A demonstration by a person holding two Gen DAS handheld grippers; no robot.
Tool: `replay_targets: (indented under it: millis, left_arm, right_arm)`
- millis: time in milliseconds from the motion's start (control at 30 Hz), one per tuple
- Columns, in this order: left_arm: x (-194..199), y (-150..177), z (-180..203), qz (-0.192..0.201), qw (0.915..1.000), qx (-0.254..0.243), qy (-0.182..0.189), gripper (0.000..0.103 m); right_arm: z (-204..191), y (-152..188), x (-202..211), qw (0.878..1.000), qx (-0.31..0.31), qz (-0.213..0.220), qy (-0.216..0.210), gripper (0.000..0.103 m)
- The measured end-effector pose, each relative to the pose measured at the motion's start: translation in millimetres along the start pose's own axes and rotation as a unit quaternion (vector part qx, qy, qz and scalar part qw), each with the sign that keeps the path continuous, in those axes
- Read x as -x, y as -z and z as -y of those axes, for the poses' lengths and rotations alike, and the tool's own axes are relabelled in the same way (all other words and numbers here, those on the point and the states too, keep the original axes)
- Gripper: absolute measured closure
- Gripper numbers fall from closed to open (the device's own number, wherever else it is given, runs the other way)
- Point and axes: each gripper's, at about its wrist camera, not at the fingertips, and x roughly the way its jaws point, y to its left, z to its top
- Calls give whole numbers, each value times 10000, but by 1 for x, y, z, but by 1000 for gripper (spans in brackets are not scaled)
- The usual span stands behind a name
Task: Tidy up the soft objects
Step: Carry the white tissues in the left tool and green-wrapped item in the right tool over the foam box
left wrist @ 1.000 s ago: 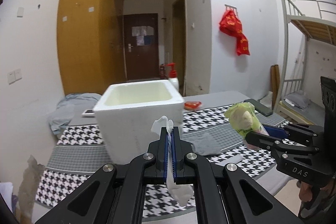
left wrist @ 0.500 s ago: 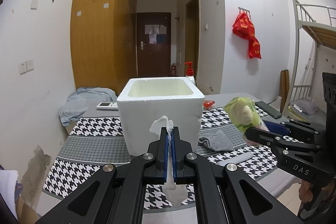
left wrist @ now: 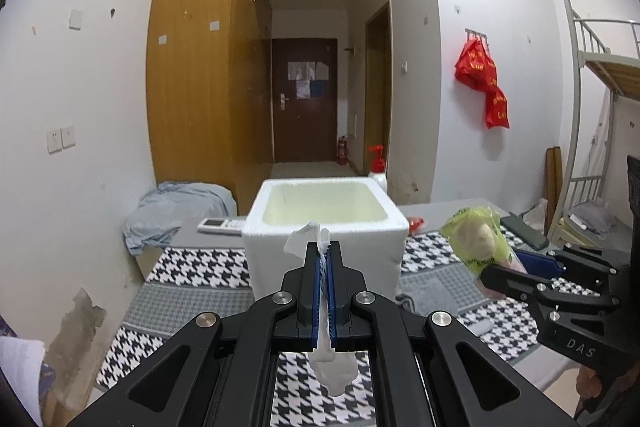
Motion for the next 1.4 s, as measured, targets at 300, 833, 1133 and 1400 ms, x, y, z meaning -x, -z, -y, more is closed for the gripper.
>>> replay_targets:
  millis: [300, 833, 1133, 1400]
  left_arm:
    - [-2, -26, -5, 172, 9998, -22, 29, 100]
    - [-4, -61, -7, 271, 9995, -136, -103, 100]
    - [-10, -72, -8, 379, 9990, -231, -103, 100]
    - [-34, -75, -19, 281, 9996, -102, 8, 100]
  right_arm:
    - [2, -25, -2, 9997, 153, 150, 82, 72]
    - [2, -59, -13, 9993, 247, 296, 21, 72]
    - [3, -68, -23, 9990, 321, 302, 43, 72]
    - [8, -71, -36, 9996, 161, 229, -19, 72]
